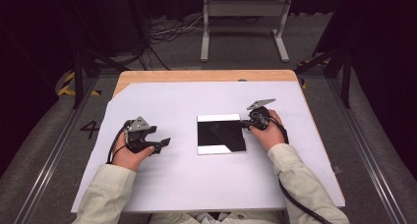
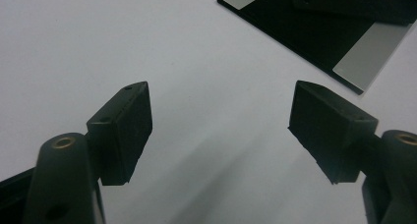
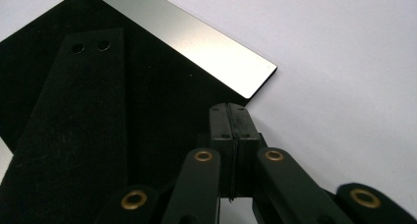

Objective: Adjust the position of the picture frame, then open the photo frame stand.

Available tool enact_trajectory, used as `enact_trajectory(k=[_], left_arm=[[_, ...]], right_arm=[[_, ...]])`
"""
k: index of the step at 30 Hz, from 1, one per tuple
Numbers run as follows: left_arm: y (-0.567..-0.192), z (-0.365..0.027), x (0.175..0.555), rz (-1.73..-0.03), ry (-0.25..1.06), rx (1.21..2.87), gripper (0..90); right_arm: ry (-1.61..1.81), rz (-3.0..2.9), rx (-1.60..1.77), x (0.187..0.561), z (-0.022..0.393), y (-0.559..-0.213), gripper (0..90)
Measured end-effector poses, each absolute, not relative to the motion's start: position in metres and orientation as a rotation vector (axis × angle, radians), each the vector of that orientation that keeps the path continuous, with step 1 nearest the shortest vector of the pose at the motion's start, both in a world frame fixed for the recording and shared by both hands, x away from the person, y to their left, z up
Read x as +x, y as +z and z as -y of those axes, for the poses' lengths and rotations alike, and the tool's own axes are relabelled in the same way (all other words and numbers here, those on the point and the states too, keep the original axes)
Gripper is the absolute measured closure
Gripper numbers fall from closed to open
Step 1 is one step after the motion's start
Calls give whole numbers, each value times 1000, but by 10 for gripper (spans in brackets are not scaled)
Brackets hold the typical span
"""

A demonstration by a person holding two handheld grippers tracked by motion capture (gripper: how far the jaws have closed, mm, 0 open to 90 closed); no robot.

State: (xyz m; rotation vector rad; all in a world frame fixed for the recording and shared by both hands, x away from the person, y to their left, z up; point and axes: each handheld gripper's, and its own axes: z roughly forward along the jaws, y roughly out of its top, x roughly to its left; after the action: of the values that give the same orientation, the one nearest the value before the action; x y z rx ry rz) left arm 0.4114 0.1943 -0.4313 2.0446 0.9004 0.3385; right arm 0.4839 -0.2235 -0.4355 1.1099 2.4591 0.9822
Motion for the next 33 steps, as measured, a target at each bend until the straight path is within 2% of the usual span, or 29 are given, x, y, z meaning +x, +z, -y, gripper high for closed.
enact_trajectory(k=[12,21,33], left_arm=[[-427,-204,410,-903,362,2042,245],[-426,-215,410,-917,370,2022,244],[-425,-212,411,-909,346,2027,245]], right_arm=[[1036,-2402,1055,466,243,-397,886],[1140,-2454,978,443,258,-391,828],[1085,-2555,877,422,252,-380,768]])
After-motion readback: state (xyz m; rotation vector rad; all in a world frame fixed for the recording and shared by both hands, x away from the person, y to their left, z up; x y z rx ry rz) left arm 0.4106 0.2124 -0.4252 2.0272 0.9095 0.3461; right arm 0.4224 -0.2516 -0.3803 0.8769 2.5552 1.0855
